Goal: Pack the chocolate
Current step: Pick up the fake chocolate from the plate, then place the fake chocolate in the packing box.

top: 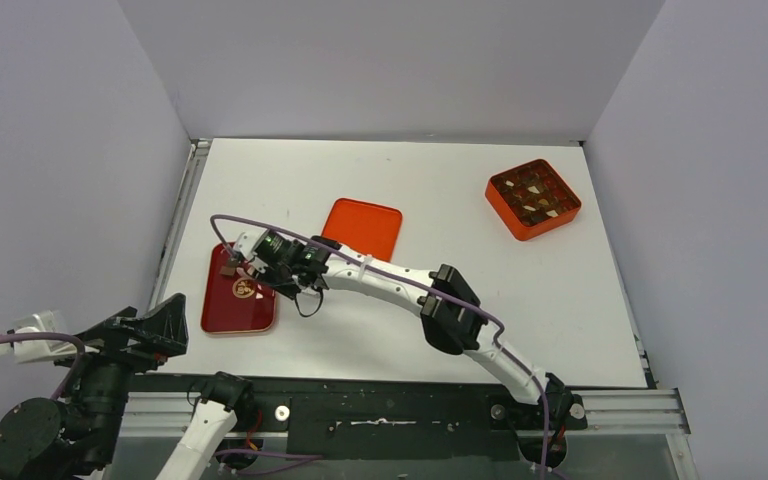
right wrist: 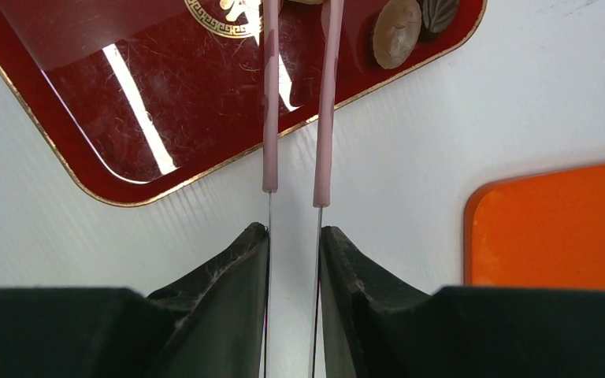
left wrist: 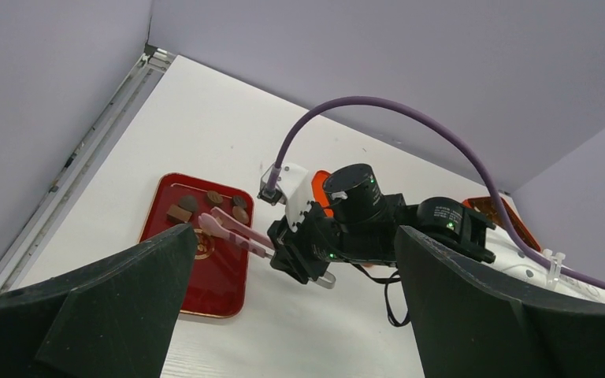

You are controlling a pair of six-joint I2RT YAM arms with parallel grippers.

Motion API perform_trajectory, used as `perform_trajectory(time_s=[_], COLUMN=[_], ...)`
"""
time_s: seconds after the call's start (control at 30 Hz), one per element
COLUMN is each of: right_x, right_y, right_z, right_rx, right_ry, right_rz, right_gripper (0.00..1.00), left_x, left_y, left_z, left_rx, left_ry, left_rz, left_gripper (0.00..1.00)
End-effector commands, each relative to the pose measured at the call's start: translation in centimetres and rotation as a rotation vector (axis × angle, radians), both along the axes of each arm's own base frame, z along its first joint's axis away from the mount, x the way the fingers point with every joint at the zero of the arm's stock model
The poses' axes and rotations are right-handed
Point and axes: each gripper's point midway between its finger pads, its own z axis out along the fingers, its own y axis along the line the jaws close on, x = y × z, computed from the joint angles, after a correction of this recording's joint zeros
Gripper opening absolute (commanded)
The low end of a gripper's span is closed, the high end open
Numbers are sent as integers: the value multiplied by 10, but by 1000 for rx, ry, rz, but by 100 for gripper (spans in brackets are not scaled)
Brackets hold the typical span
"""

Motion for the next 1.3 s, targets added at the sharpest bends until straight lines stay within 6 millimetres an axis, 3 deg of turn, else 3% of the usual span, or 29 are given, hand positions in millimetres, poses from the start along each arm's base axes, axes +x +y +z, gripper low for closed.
perform_trajectory(time_s=[0.0,0.23,0.37,0.5,0.83,1.17,1.27], right_x=[2,6,14,33,94,144,156], right_y=[8,-22,-47,-85,-220,-363,-414], right_z=[75,99,114,133,163,195,201], right_rx=[197,249,271,284,204,158,152], right_ry=[-6,54,58,45,-93,-179,-193], right_rz=[-24,-113,-169,-262,-574,-952,-1084], right_gripper=[25,25,25,24,25,26,26], left_x=[3,15,29,44,81,99,99], left_y=[2,0,-14,-32,-71,-103,-115], left_z=[5,-18,-38,-63,-149,-206,-213], left_rx=[-3,40,17,-1,-32,23,38], left_ry=[-31,50,109,182,350,503,542], left_rz=[10,23,-22,-81,-196,-355,-430], left_gripper=[97,97,97,97,97,97,97])
